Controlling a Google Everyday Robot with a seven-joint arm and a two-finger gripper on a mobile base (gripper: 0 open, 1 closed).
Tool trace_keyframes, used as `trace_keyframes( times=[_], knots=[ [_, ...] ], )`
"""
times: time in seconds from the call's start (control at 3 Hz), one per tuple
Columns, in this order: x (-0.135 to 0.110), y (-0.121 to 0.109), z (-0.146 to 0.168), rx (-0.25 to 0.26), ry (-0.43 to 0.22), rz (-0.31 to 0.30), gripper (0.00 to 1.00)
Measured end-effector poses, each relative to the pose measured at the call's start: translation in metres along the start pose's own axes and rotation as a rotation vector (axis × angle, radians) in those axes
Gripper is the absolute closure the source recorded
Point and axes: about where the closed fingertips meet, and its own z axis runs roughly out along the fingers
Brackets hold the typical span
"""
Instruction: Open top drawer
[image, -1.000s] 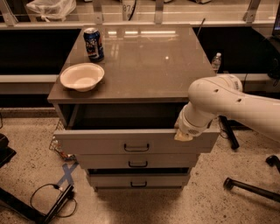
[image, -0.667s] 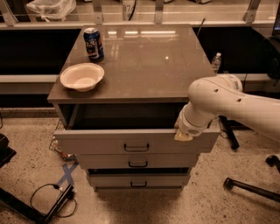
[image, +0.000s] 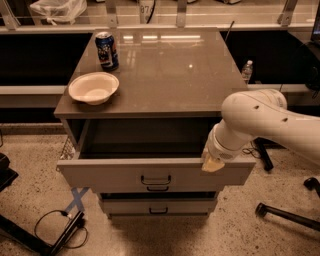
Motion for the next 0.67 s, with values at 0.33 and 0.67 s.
trace_keyframes(
  times=[0.33,0.67],
  knots=[
    [0.0065,0.0274,-0.0153,-0.015,-0.022,0.006,1.0],
    [0.0066,0.0276,-0.0151,-0.015,-0.022,0.006,1.0]
  ],
)
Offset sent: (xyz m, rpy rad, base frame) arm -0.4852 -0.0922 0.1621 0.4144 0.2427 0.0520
